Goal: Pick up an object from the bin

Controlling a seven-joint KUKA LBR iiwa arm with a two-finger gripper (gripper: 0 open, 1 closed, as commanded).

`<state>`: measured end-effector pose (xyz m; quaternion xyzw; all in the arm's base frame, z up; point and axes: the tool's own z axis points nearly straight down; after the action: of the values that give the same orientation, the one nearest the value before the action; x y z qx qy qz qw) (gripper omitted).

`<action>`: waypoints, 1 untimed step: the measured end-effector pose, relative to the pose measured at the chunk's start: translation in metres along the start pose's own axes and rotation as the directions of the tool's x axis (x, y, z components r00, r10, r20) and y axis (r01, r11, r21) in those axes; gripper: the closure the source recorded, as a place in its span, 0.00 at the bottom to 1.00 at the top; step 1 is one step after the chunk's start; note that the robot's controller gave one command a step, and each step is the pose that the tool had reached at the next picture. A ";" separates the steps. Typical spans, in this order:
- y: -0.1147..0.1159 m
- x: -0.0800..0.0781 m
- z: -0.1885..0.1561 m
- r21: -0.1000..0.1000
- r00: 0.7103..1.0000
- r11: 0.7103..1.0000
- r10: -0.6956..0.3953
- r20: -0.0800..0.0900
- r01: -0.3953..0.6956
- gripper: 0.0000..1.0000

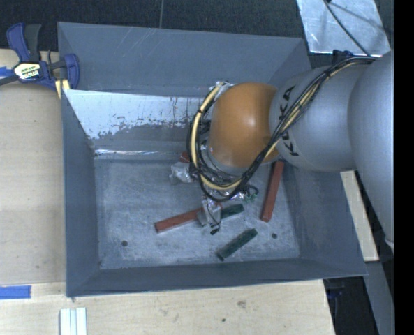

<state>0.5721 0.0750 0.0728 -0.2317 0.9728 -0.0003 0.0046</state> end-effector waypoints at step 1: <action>0.000 0.001 -0.001 -0.002 1.000 1.000 0.004 -0.008 -0.004 1.00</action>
Offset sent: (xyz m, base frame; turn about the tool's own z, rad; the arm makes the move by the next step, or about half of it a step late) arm 0.0000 0.0000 0.0000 0.0000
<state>0.5712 0.0742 0.0739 -0.2300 0.9732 -0.0001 0.0006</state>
